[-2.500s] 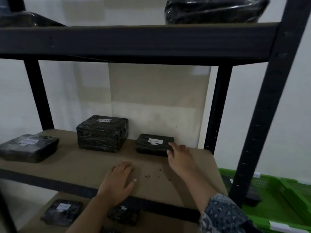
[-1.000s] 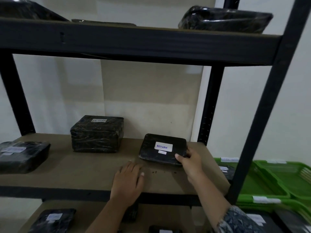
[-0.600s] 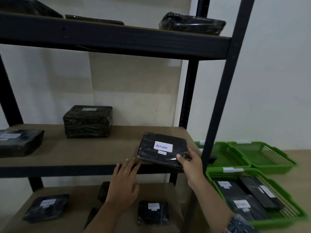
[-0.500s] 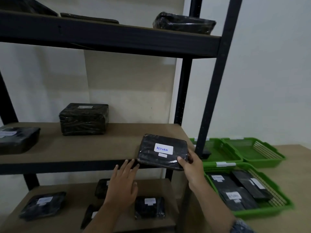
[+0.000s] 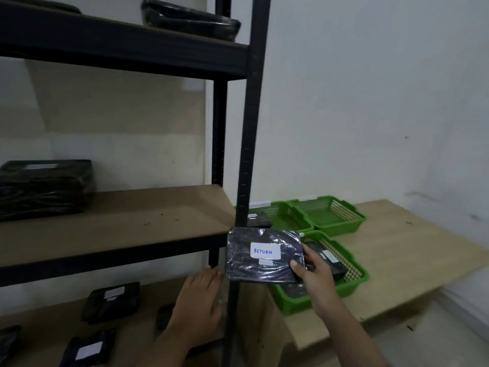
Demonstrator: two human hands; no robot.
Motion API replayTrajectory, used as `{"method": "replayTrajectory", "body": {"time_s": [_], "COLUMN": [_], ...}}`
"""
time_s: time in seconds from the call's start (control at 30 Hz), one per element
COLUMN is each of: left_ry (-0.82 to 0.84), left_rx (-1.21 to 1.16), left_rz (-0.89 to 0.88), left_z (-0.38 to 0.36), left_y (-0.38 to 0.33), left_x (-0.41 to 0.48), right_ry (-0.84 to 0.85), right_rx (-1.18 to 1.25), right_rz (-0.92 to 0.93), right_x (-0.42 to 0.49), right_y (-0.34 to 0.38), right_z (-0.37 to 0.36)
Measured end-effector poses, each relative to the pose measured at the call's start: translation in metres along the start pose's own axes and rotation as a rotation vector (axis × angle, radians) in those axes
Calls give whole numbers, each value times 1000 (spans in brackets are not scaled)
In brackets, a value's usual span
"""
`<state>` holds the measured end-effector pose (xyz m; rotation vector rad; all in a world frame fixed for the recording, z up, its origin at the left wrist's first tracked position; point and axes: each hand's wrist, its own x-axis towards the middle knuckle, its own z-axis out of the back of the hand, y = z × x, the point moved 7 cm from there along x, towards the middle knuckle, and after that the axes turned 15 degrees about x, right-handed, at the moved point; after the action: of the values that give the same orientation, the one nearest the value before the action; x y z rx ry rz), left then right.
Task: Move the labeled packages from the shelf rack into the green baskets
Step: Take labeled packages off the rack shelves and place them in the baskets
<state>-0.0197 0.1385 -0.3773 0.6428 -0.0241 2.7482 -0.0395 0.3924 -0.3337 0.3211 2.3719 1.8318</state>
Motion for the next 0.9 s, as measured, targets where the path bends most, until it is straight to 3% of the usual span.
{"method": "replayTrajectory", "body": {"time_s": [0.3, 0.53, 0.9], "left_ry": [12, 123, 183], "left_rx": [-140, -144, -101], "left_rz": [-124, 9, 276], "left_z": [-67, -122, -173], "left_y": [-113, -157, -107], "left_x": [88, 153, 226], "right_ry": [-151, -142, -48], "right_rx": [24, -35, -40], "right_rz": [-56, -140, -217], "right_x": [90, 173, 296], "right_y": [-11, -30, -60], "right_z": [119, 180, 137]}}
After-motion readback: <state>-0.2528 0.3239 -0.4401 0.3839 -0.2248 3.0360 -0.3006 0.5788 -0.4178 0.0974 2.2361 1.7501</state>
